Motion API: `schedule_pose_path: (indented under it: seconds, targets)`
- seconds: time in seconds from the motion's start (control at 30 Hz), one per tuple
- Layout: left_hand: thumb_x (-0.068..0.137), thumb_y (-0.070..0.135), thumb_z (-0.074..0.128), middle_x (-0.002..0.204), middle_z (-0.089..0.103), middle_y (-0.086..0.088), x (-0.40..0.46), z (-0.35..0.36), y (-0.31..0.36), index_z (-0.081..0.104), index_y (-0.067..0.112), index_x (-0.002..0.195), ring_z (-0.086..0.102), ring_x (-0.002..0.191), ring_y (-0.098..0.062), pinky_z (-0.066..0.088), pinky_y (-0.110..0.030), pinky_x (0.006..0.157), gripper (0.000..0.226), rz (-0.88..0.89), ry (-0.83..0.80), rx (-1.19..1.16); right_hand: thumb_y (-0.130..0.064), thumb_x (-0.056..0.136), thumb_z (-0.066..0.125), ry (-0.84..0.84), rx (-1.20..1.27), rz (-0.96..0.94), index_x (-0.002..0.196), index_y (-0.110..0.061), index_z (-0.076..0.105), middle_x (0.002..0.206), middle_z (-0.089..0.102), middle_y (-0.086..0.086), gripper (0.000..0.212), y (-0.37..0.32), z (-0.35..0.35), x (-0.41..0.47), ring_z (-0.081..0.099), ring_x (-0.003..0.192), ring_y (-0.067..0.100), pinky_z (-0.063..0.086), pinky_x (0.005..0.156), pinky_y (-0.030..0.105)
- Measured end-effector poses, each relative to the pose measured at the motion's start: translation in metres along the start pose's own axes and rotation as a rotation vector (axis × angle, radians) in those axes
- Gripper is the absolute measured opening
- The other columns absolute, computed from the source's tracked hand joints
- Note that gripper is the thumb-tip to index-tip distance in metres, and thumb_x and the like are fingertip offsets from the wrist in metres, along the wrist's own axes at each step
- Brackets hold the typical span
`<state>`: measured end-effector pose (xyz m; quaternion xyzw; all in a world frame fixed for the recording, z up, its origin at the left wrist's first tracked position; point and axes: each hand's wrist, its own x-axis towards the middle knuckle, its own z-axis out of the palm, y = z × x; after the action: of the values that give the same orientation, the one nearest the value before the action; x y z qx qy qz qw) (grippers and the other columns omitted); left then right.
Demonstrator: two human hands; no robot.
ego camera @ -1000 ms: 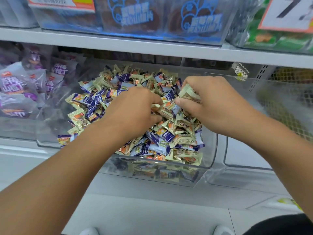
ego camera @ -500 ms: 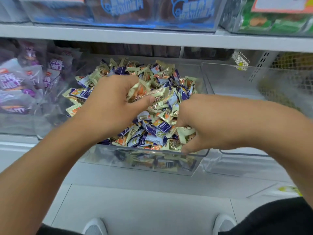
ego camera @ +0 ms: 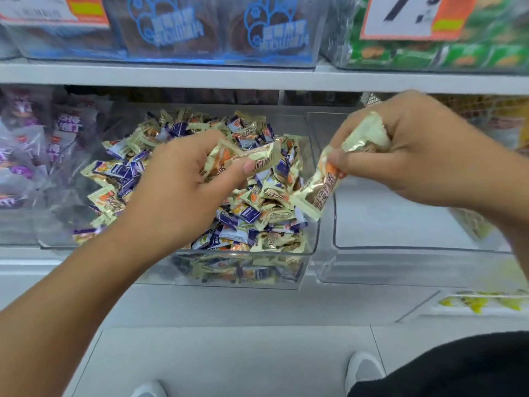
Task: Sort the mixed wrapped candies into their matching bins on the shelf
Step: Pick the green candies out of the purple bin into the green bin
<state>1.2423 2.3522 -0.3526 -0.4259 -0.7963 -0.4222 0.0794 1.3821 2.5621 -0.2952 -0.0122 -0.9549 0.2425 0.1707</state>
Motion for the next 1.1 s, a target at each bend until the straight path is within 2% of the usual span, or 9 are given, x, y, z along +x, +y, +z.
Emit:
schedule_pose_path:
  seconds: [0.23,0.37,0.47,0.57,0.67,0.73,0.83,0.97,1.1]
  targets:
    - [0.092,0.044,0.061,0.059,0.052,0.012,0.025,0.063,0.060,0.064,0.025,0.088,0.047,0.057,-0.009,0.033,-0.030,0.055,0.019,0.320,-0.174,0.111,-0.018,0.088,0.072,0.051,0.378,0.831,0.079,-0.007,0.067,0.064,0.061,0.007,0.015,0.108,0.001,-0.041,0.059,0.050,0.015,0.047,0.044,0.023]
    - [0.088,0.047,0.067,0.078,0.064,0.002,0.054,0.117,0.084,0.069,0.030,0.095,0.058,0.076,-0.026,0.050,-0.039,0.068,0.019,0.373,-0.374,0.310,-0.018,0.084,0.076,0.035,0.216,0.941,0.077,-0.007,0.065,0.067,0.064,0.006,0.017,0.132,-0.013,-0.052,0.054,0.049,0.013,0.041,0.044,0.021]
    - [0.088,0.039,0.070,0.114,0.064,-0.006,0.064,0.153,0.090,0.061,0.023,0.118,0.059,0.108,-0.033,0.050,-0.043,0.089,0.035,0.304,-0.454,0.355,-0.013,0.083,0.078,0.156,0.296,0.904,0.095,-0.002,0.067,0.083,0.066,0.012,0.020,0.137,-0.016,-0.051,0.060,0.063,0.017,0.051,0.052,0.023]
    - [0.088,0.032,0.072,0.149,0.045,0.003,0.069,0.148,0.091,0.043,0.023,0.146,0.041,0.137,-0.018,0.033,-0.031,0.113,0.066,0.354,-0.442,0.220,-0.017,0.084,0.078,0.161,0.363,0.868,0.133,-0.006,0.057,0.126,0.060,0.014,0.055,0.139,-0.013,-0.048,0.066,0.103,0.024,0.058,0.083,0.031]
    - [0.087,0.030,0.071,0.127,0.062,0.009,0.070,0.108,0.084,0.058,0.024,0.131,0.057,0.113,-0.006,0.042,-0.022,0.099,0.047,0.449,-0.238,0.159,-0.025,0.092,0.069,0.085,0.120,0.766,0.140,-0.019,0.054,0.144,0.050,0.003,0.051,0.129,-0.013,-0.044,0.059,0.114,0.017,0.044,0.086,0.026]
    - [0.087,0.028,0.072,0.099,0.069,0.017,0.064,0.076,0.068,0.068,0.026,0.110,0.062,0.085,0.005,0.046,-0.012,0.080,0.024,0.384,-0.151,0.107,-0.025,0.092,0.068,0.183,-0.011,0.559,0.124,-0.021,0.067,0.127,0.064,-0.004,0.033,0.110,-0.010,-0.038,0.064,0.101,0.008,0.045,0.081,0.019]
    - [0.085,0.026,0.074,0.075,0.070,0.017,0.046,0.037,0.024,0.072,0.026,0.088,0.065,0.072,0.003,0.050,-0.010,0.066,0.003,0.194,-0.113,0.098,-0.018,0.089,0.070,0.306,0.031,0.155,0.103,-0.019,0.075,0.093,0.071,-0.014,0.015,0.059,0.004,-0.029,0.066,0.088,-0.002,0.050,0.073,0.010]
    - [0.083,0.032,0.074,0.074,0.070,0.018,0.027,0.002,-0.026,0.074,0.029,0.087,0.065,0.070,0.002,0.056,-0.027,0.066,0.005,0.058,-0.167,0.228,-0.025,0.088,0.070,0.122,-0.017,-0.208,0.113,-0.022,0.069,0.094,0.070,-0.011,0.025,-0.006,0.036,-0.014,0.067,0.087,0.010,0.056,0.076,0.032]
    - [0.079,0.040,0.075,0.073,0.069,0.019,0.019,-0.010,-0.031,0.076,0.029,0.088,0.063,0.068,0.003,0.052,-0.024,0.065,0.014,0.131,-0.196,0.291,-0.035,0.089,0.064,-0.080,-0.492,-0.133,0.099,-0.025,0.063,0.090,0.066,-0.003,0.014,-0.025,0.062,0.021,0.063,0.083,0.025,0.054,0.068,0.040]
